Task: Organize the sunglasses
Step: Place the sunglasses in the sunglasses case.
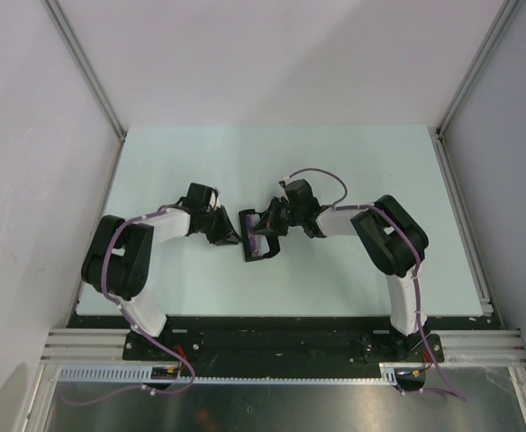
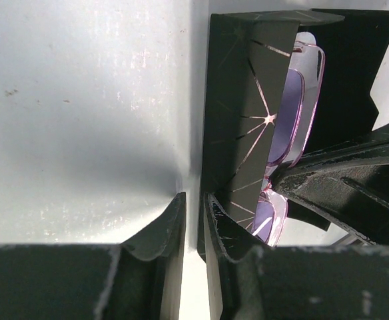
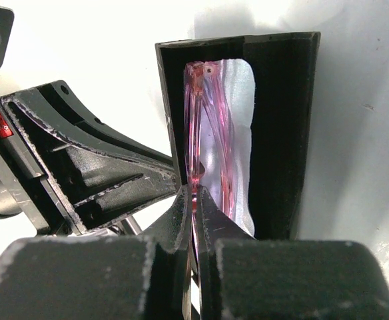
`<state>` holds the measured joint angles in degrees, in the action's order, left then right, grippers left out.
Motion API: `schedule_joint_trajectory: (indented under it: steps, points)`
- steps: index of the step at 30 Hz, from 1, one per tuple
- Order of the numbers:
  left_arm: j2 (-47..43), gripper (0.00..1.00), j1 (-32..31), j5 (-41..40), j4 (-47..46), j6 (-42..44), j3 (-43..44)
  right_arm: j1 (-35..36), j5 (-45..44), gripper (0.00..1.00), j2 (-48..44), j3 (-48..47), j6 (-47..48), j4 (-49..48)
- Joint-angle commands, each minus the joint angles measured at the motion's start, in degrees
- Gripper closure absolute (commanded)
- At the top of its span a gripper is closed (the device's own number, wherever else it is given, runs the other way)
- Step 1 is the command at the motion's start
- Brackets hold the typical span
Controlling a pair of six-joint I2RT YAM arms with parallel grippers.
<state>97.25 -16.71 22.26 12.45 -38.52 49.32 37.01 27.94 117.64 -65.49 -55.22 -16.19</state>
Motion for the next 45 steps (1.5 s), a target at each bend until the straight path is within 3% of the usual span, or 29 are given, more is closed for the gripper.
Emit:
schedule_joint_trajectory:
  steps: [1,15,20,27,37,45]
  points:
    - [0.5,0.78,-0.5,1.8,-2.3,-0.4,1.7,0.4,-0.6,1.00,-0.7,0.0,4.2,2.3]
    - [0.7,0.79,-0.5,1.6,-2.4,0.4,2.4,1.0,-0.5,0.99,0.8,-3.6,10.1,8.3]
    - [0.7,0.79,-0.5,1.4,-2.3,0.4,2.2,1.1,-2.5,0.78,0.0,-4.8,10.6,10.5]
    - [0.7,0.78,-0.5,1.3,-2.3,0.4,2.1,1.2,-3.9,0.62,-2.0,-6.7,10.9,12.9]
    - [0.7,0.78,-0.5,1.3,-2.3,0.4,2.1,1.2,-5.9,0.53,-4.4,-10.1,11.4,15.8]
    - [0.7,0.79,-0.5,-0.2,-2.2,0.1,2.1,2.5,-13.3,0.51,-4.5,-16.9,12.6,28.2]
